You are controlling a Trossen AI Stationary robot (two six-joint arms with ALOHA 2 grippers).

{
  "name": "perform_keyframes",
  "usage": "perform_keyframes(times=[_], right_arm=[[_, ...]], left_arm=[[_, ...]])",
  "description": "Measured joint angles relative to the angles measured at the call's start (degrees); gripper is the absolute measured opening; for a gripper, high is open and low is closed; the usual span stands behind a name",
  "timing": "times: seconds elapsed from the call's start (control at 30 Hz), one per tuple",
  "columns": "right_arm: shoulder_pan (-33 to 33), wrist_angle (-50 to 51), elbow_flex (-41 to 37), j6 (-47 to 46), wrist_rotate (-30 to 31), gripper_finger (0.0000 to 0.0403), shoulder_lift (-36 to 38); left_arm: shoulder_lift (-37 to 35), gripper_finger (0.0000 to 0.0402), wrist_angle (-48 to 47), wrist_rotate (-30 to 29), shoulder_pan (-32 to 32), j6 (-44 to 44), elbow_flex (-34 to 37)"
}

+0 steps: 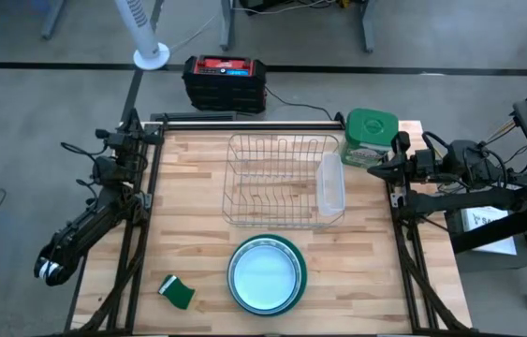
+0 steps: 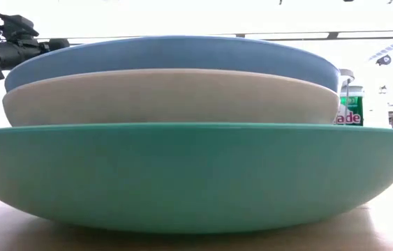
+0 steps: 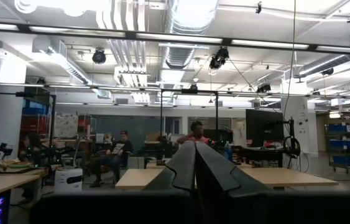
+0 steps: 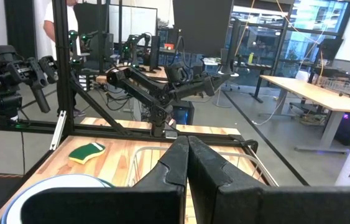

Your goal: Sort dishes

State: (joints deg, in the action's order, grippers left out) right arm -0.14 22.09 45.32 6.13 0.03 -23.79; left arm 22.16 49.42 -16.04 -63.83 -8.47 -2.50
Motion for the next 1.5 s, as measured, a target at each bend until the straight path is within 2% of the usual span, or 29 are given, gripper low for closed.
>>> perform_keyframes(times=[0.73, 0.8, 0.87, 0.93, 1.07, 1.2, 1.33, 1.4, 1.5], right_arm=[[0.02, 0.02, 0.02, -0.01, -0.01, 0.0, 0.01], [0.01, 0.0, 0.0, -0.04, -0.01, 0.0, 0.01], [0.01, -0.01, 0.02, -0.01, -0.02, 0.0, 0.02], [0.02, 0.0, 0.0, -0.04, 0.0, 0.0, 0.02], [0.02, 0.0, 0.01, -0.04, 0.0, 0.0, 0.02], [0.0, -0.03, 0.01, 0.2, -0.01, 0.0, 0.0], [0.0, -2.19, 0.02, 4.72, -0.02, 0.0, 0.02], [0.01, -2.39, 0.02, 5.0, 0.0, 0.0, -0.09], [0.01, -2.3, 0.02, 7.47, 0.0, 0.0, -0.86]], left_arm=[[-0.01, 0.0, 0.01, 0.01, 0.0, 0.1, 0.0], [0.01, 0.0, 0.51, 0.03, 0.0, 2.47, 0.0], [-0.54, 0.0, 1.31, 0.71, 0.0, 8.6, 0.0], [-1.76, 0.0, 1.62, 3.47, 0.0, 13.6, 0.0], [-5.12, 0.0, 1.8, 12.99, 0.02, 16.96, -0.02], [-8.98, 0.0, 1.95, 27.77, 0.02, 19.13, -0.17], [-11.12, 0.0, 2.05, 44.14, 0.2, 23.07, -2.15], [-11.01, 0.0, 2.09, 46.98, 1.29, 26.26, -3.56], [-9.36, 0.0, 1.98, 47.03, 4.77, 26.34, -5.92]])
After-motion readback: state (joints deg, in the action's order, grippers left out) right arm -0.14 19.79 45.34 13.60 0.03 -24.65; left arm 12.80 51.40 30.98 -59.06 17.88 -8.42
